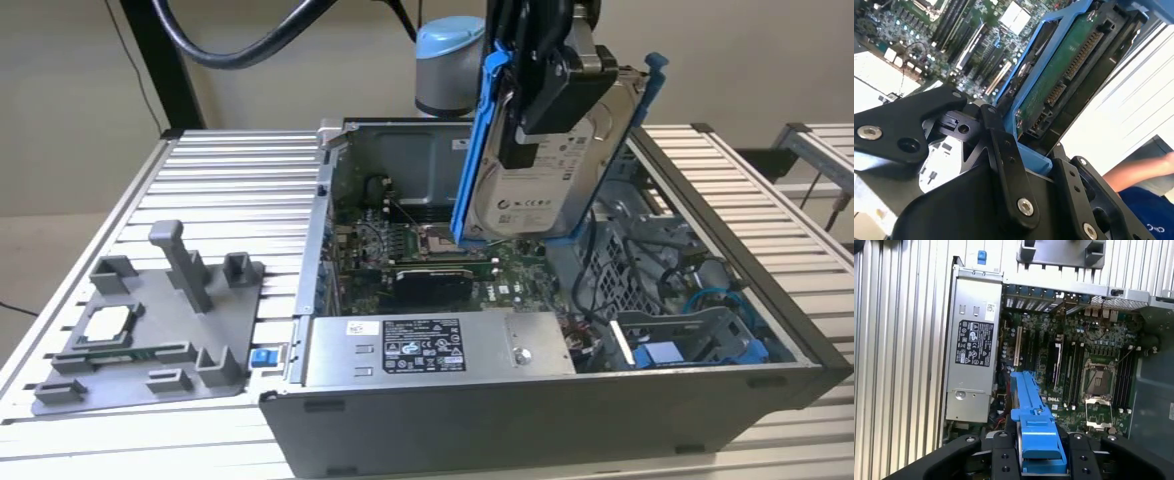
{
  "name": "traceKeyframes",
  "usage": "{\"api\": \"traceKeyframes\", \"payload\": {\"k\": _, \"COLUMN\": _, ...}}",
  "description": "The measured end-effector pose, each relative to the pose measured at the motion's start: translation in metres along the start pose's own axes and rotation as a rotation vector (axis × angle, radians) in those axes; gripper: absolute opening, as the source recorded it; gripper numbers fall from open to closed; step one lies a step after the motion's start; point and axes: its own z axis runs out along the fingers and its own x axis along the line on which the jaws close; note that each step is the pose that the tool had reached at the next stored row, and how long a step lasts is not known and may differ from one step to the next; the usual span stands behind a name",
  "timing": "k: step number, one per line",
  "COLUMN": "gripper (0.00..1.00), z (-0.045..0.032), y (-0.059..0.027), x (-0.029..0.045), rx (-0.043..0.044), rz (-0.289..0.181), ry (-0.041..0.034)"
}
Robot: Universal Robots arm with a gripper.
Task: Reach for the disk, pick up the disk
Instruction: 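Pick up the disk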
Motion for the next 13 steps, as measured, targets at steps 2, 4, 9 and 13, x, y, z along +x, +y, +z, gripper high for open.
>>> {"api": "traceKeyframes", "payload": {"k": 2, "gripper": 0.00, "z": 0.0000, "y": 0.0000, "x": 0.0000, "rx": 0.0000, "rz": 0.000, "ry": 0.0000}}
{"api": "traceKeyframes", "payload": {"k": 4, "gripper": 0.00, "z": -0.0001, "y": 0.0000, "x": 0.0002, "rx": 0.0014, "rz": -0.001, "ry": 0.0002}}
{"api": "traceKeyframes", "payload": {"k": 9, "gripper": 0.00, "z": 0.0002, "y": 0.0005, "x": 0.0019, "rx": 0.0505, "rz": -0.005, "ry": 0.0069}}
{"api": "traceKeyframes", "payload": {"k": 13, "gripper": 0.00, "z": 0.0009, "y": 0.0008, "x": 0.0051, "rx": 0.0944, "rz": -0.007, "ry": 0.0223}}
